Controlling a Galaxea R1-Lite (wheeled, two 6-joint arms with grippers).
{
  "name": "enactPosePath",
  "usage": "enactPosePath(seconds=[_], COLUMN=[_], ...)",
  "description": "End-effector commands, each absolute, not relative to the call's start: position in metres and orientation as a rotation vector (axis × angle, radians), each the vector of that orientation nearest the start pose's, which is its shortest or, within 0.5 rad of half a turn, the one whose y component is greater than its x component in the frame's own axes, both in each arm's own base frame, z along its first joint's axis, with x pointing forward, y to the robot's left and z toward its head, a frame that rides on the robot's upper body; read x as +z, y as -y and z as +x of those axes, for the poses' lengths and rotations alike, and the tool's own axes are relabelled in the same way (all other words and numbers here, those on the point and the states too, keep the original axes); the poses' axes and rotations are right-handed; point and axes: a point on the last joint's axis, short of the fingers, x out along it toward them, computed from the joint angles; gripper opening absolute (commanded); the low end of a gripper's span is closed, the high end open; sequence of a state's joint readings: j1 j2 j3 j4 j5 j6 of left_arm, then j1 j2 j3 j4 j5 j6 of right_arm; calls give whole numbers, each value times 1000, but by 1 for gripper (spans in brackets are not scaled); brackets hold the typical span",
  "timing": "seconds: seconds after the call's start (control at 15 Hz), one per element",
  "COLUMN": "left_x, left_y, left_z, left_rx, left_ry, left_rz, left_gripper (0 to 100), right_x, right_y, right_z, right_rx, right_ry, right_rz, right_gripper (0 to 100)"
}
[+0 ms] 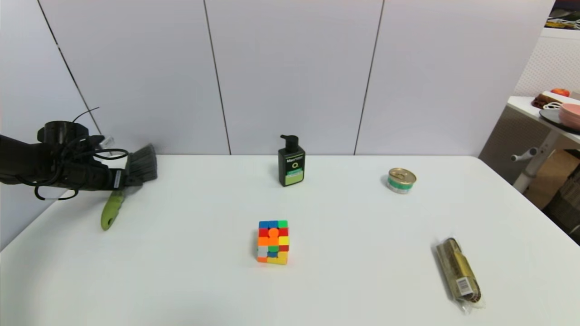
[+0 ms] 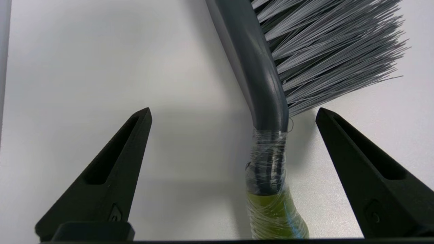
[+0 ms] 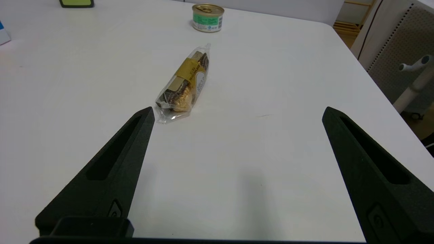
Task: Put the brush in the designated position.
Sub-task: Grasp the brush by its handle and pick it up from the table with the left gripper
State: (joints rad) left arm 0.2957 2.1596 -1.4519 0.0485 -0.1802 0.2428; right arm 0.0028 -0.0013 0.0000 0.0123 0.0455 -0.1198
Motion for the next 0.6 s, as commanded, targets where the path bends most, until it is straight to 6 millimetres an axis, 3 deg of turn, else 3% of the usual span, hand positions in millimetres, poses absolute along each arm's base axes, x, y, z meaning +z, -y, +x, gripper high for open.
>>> enactPosePath(seconds=[0.07,0.6], left_x=[125,123], left_y=[-119,-119], left_z=[404,404], left_rx=[20,19], left_ry=[-739,-745], left_rz=[55,53], left_gripper=[100,100], right_x=[74,74], right_y=[-1,-1], right_z=[-23,-23], right_rx=[50,50], right_ry=[-11,-11], right_rz=[-121,-121], right_gripper=[100,100])
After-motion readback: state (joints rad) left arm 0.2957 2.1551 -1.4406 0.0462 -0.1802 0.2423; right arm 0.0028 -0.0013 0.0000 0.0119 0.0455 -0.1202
